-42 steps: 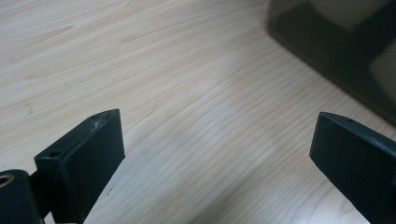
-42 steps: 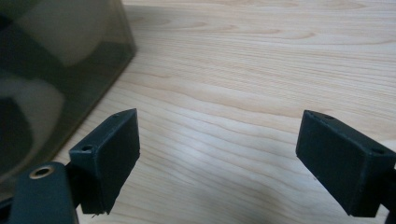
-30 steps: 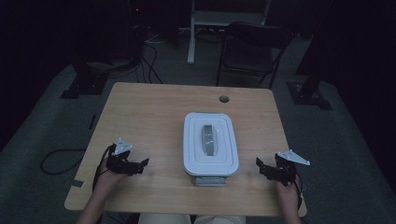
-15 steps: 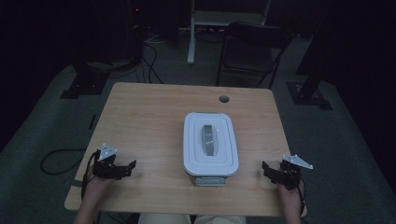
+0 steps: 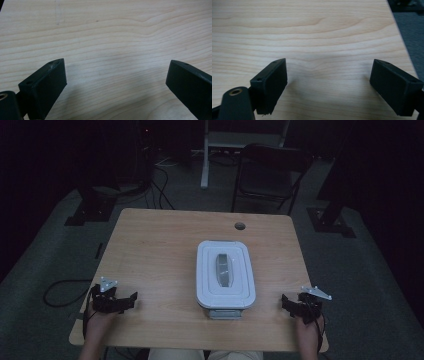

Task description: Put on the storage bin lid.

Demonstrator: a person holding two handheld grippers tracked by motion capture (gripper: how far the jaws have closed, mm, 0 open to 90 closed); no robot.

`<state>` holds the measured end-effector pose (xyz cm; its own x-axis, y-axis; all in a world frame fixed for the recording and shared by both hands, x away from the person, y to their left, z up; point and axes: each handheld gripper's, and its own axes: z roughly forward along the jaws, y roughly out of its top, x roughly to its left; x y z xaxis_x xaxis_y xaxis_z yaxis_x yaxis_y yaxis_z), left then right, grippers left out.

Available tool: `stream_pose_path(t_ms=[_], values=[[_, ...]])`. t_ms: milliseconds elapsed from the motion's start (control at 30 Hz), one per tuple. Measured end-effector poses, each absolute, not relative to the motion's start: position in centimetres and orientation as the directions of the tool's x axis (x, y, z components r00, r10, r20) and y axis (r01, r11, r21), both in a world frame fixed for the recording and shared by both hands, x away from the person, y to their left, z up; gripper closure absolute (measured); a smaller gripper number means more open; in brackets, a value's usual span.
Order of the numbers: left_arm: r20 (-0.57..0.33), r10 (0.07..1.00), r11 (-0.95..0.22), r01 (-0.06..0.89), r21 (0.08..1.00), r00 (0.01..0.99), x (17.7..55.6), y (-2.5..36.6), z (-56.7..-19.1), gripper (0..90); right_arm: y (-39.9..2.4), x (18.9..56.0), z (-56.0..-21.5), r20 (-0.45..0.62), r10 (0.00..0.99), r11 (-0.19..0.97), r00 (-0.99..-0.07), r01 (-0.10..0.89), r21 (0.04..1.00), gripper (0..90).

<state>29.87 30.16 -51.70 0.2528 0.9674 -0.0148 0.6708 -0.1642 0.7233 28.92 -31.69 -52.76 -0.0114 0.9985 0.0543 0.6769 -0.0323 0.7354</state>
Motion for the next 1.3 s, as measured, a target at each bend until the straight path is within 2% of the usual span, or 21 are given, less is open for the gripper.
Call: stream_pose_path(t_ms=[133,267,767,1300], values=[[0.004,0.973,-0.165,0.684,0.711,0.231,29.9,30.3,-52.0,3.8,-31.4,29.0,-52.8,0.013,1.000,-0.009,0.000,0.689,0.725,13.7],[0.030,0.977,-0.172,0.696,0.697,0.212,30.1,30.4,-52.3,3.7,-31.4,29.1,-52.8,0.015,1.000,-0.009,-0.002,0.691,0.723,13.0],[-0.006,0.993,-0.083,0.713,0.696,0.122,30.8,31.2,-52.3,3.8,-31.3,29.3,-52.8,0.016,1.000,0.004,-0.023,0.692,0.722,12.6],[0.007,0.994,-0.082,0.716,0.693,0.108,31.1,31.2,-52.4,3.8,-31.4,29.4,-52.8,0.016,1.000,0.005,-0.024,0.691,0.723,13.1]])
